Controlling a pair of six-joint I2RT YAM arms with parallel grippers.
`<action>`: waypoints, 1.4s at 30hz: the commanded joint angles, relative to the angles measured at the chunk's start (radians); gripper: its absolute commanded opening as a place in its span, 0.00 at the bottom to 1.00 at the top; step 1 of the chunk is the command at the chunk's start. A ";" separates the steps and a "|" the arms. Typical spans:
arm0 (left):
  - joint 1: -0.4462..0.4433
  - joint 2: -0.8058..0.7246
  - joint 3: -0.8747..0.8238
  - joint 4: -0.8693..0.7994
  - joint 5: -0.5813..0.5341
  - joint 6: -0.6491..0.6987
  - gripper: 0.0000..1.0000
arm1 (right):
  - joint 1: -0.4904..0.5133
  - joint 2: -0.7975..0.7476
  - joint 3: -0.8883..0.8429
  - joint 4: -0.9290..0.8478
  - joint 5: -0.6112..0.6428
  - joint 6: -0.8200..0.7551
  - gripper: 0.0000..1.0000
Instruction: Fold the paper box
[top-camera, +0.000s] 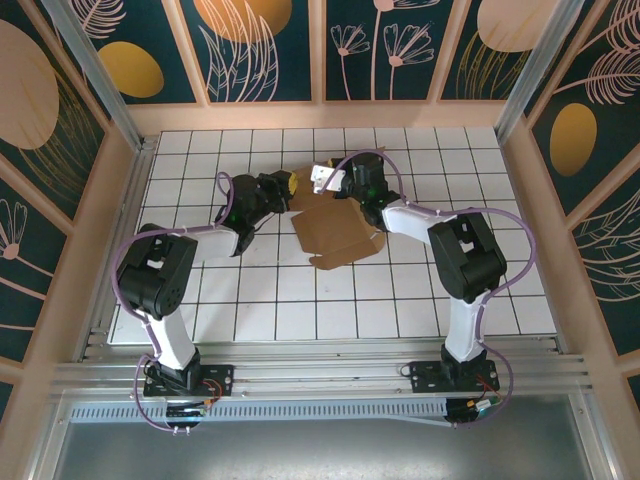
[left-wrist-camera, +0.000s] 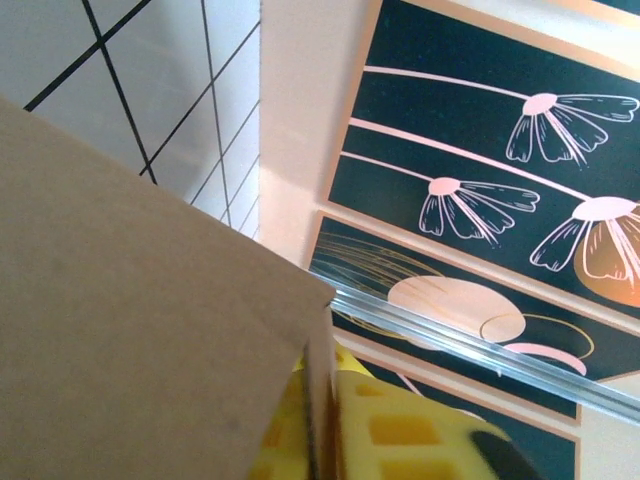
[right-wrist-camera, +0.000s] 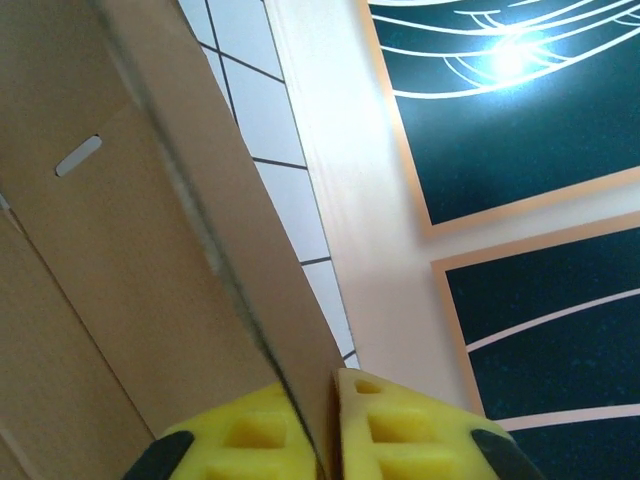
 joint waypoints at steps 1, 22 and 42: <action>-0.003 0.043 0.001 0.116 -0.030 -0.019 0.05 | 0.043 0.001 0.002 -0.135 -0.058 0.108 0.22; 0.010 0.152 0.057 0.058 -0.011 0.135 0.00 | -0.139 0.279 1.172 -1.349 -0.626 0.514 0.95; 0.010 0.133 0.119 -0.030 0.006 0.216 0.11 | -0.207 0.548 1.233 -1.258 -0.757 0.482 0.97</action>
